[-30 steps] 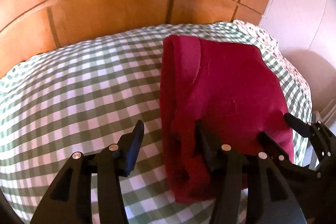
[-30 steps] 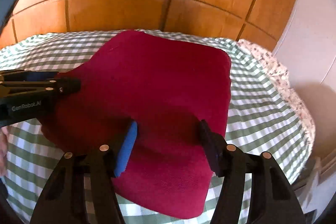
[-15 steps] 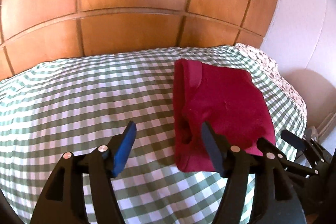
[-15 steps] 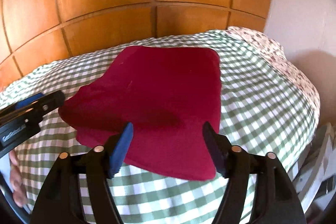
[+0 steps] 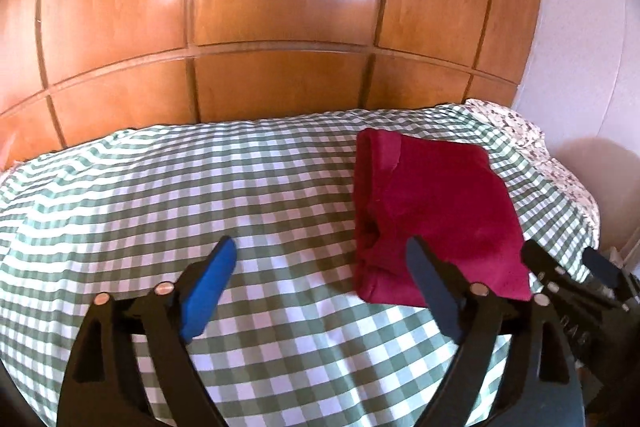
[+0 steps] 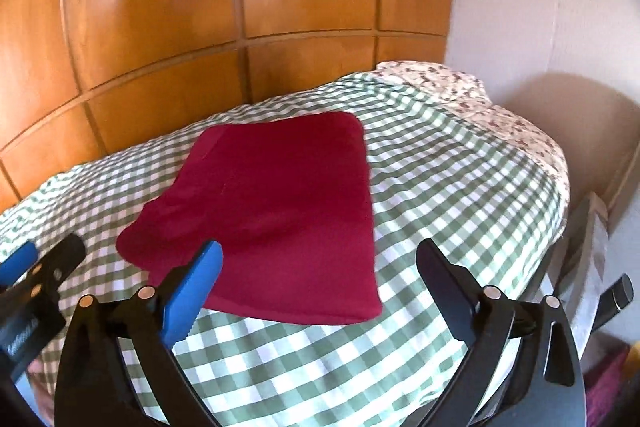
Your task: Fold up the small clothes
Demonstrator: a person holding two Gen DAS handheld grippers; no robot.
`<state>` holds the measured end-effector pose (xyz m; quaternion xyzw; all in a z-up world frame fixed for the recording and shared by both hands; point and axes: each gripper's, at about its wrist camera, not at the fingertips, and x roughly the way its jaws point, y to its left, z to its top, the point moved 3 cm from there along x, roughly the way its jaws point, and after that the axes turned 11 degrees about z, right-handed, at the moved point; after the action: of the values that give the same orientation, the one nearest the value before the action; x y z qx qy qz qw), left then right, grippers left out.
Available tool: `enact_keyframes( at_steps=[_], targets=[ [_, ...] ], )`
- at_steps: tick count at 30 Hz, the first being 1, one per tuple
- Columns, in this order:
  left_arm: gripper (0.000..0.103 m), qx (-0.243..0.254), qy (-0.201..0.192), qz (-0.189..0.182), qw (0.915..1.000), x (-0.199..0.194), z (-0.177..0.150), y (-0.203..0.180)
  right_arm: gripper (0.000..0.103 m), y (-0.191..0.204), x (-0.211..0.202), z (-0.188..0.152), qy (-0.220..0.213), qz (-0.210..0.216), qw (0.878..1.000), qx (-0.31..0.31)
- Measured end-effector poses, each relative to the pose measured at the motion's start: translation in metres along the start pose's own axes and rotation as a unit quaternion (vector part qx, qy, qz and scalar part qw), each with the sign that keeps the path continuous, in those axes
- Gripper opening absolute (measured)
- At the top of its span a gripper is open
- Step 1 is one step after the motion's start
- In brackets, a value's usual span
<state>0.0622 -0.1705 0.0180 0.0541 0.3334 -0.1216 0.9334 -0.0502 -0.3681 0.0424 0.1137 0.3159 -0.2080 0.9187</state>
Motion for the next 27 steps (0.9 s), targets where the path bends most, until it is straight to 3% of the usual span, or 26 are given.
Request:
enact_keyframes(
  at_steps=[6, 17, 27],
  targets=[
    [0.095, 0.003, -0.007, 0.018, 0.9998, -0.005, -0.003, 0.003, 0.098, -0.002, -0.003, -0.008, 0.002, -0.021, 1.000, 0.007],
    [0.100, 0.009, -0.021, 0.026, 0.9994, -0.013, -0.001, -0.002, 0.098, 0.004, -0.010, -0.014, -0.014, -0.014, 1.000, 0.001],
    [0.100, 0.016, -0.011, 0.025, 0.9995, -0.011, -0.002, -0.008, 0.098, 0.002, -0.011, -0.013, -0.020, -0.012, 1.000, 0.004]
  ],
)
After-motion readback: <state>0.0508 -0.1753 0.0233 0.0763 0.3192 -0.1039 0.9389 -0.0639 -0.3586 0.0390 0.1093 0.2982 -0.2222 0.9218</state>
